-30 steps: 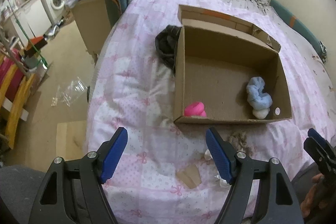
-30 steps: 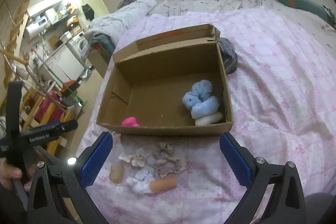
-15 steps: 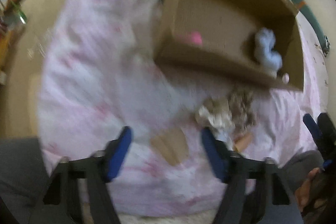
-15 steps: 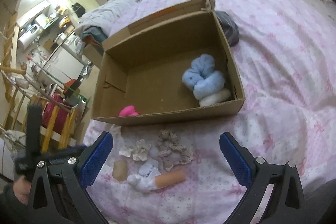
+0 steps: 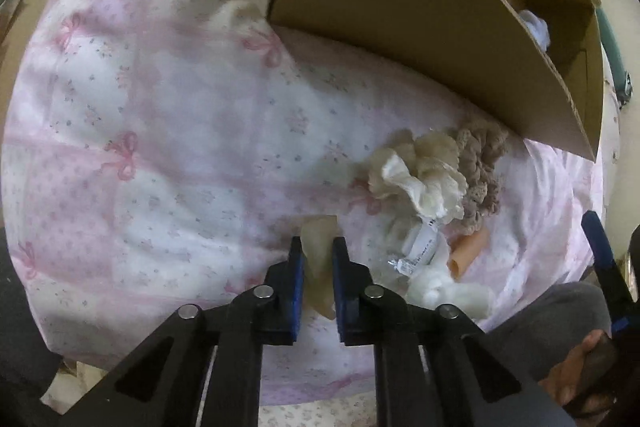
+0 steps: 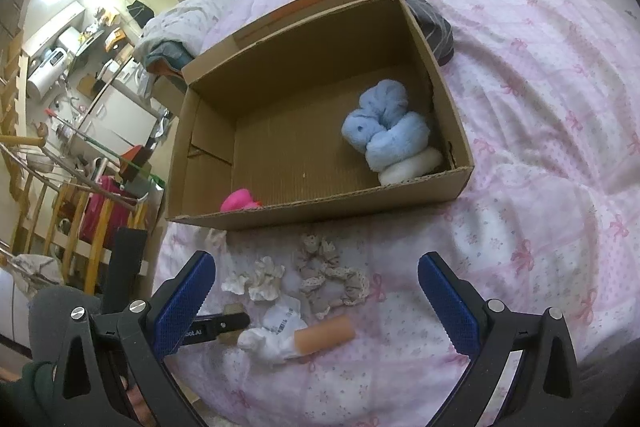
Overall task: Organize soft objects
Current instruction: 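Grasp the clear plastic piece with the left tool while the right tool grasps the tan foam cylinder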
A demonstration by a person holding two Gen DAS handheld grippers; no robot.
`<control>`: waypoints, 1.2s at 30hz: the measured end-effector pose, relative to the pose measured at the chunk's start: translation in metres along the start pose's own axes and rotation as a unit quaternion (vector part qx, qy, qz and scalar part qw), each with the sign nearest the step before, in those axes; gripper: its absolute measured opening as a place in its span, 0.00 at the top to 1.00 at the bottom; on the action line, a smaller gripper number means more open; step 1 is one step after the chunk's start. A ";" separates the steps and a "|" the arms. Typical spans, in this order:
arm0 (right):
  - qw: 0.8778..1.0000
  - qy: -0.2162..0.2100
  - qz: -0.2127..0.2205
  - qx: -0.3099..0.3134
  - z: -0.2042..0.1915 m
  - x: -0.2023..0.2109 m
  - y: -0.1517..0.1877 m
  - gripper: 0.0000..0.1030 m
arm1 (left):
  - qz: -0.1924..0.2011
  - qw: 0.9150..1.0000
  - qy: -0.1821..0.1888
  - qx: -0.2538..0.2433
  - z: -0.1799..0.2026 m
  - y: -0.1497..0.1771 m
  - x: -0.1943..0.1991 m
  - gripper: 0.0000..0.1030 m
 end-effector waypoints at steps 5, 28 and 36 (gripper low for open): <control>1.000 0.005 -0.012 0.001 0.001 -0.003 0.004 0.00 | 0.048 0.999 -0.008 -0.012 -0.003 -0.005 0.035 0.90; 0.975 0.010 -0.197 -0.106 -0.001 -0.090 0.071 0.47 | 0.129 0.990 0.058 -0.022 -0.009 -0.016 0.113 0.90; 0.983 0.044 -0.166 -0.067 -0.010 -0.080 0.075 0.91 | 0.126 0.990 0.048 -0.035 -0.006 -0.013 0.110 0.90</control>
Point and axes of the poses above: each gripper's, at about its wrist camera, not at the fingertips, and x roughly against the way its jaws point, z to its right, y to its underside, the point moved 4 cm from there along -x, roughly the way its jaws point, and after that the axes turned 5 degrees about y, right-handed, at the moved point
